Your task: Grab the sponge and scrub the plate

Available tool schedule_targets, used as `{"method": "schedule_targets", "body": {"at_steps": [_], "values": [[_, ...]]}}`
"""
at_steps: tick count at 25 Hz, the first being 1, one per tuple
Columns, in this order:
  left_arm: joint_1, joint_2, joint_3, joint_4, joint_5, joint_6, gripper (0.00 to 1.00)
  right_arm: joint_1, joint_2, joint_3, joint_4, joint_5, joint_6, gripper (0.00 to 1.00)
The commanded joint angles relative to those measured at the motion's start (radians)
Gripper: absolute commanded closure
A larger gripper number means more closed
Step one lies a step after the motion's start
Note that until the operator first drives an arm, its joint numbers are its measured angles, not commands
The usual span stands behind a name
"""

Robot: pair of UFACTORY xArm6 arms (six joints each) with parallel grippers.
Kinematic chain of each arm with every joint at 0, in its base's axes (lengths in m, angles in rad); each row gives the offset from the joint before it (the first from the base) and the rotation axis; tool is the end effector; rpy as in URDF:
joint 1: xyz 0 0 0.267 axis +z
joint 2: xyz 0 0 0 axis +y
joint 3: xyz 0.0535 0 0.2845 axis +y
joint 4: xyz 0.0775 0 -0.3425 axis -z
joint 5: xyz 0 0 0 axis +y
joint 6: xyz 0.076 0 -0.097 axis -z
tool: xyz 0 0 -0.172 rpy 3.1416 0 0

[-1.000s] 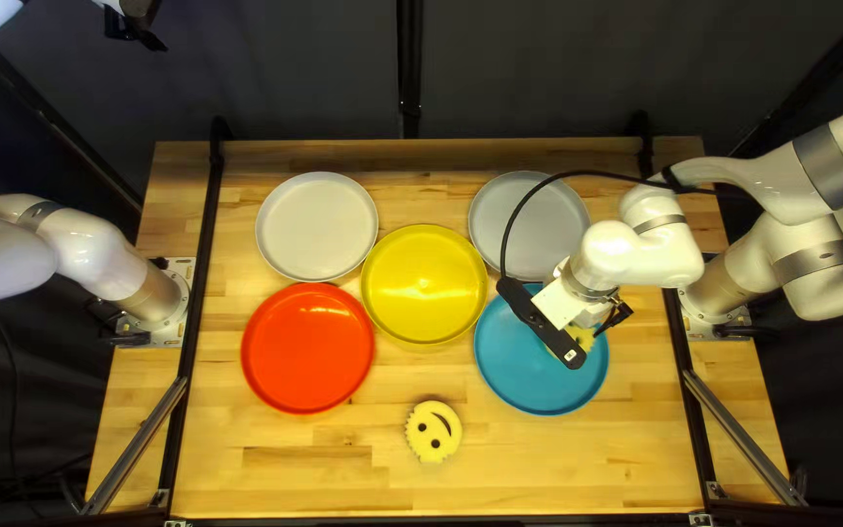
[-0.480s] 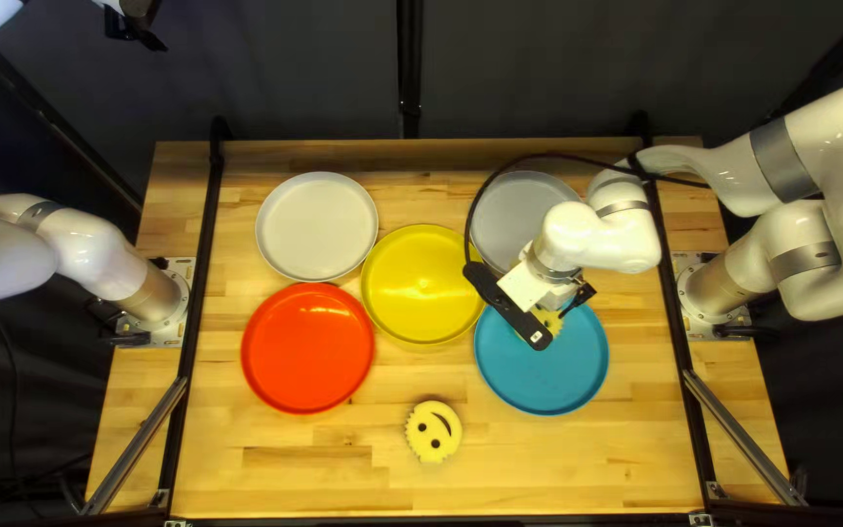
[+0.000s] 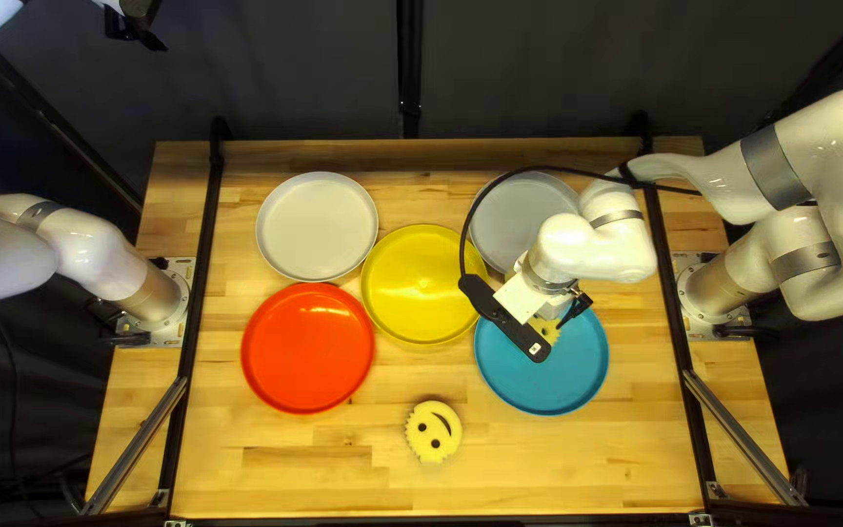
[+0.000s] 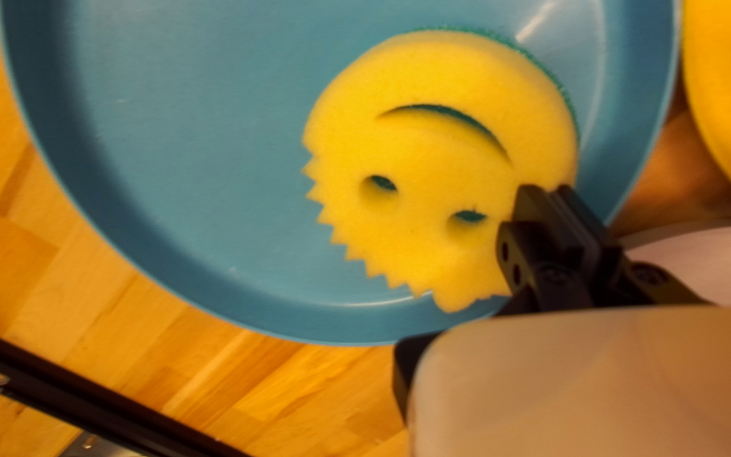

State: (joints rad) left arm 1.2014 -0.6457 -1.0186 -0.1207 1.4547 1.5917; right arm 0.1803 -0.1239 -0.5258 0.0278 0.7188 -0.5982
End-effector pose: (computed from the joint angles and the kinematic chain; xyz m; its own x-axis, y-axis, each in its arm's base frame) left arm 0.1501 0.3016 0.3901 0.9144 -0.3880 0.1155 -0.3594 -0.9093 -0.2097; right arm 0.3379 0.0650 0.0565 0.7252 0.6868 -0.0477 0.6848 -0.7268 -0.0529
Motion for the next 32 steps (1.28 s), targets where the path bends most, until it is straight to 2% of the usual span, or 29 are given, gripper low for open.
{"method": "schedule_targets", "body": {"at_steps": [1, 4, 8, 11, 15, 22, 27, 32], "values": [[0.000, 0.000, 0.000, 0.000, 0.000, 0.000, 0.00, 0.044, -0.026, 0.034, 0.035, 0.002, 0.029, 1.00], [0.000, 0.000, 0.000, 0.000, 0.000, 0.000, 0.00, 0.061, -0.038, 0.030, 0.043, 0.026, 0.045, 1.00], [0.000, 0.000, 0.000, 0.000, 0.000, 0.000, 0.00, 0.063, 0.004, -0.010, 0.057, 0.034, 0.032, 1.00], [0.000, 0.000, 0.000, 0.000, 0.000, 0.000, 0.00, 0.030, 0.042, -0.046, 0.070, 0.030, 0.000, 1.00], [0.000, 0.000, 0.000, 0.000, 0.000, 0.000, 0.00, -0.064, 0.078, -0.084, 0.107, 0.005, -0.058, 1.00], [0.000, 0.000, 0.000, 0.000, 0.000, 0.000, 0.00, -0.124, 0.129, -0.179, 0.103, 0.032, -0.067, 1.00], [0.000, 0.000, 0.000, 0.000, 0.000, 0.000, 0.00, -0.116, 0.166, -0.221, 0.097, 0.031, -0.063, 1.00], [0.000, 0.000, 0.000, 0.000, 0.000, 0.000, 0.00, -0.065, 0.174, -0.215, 0.099, 0.014, -0.036, 1.00]]}}
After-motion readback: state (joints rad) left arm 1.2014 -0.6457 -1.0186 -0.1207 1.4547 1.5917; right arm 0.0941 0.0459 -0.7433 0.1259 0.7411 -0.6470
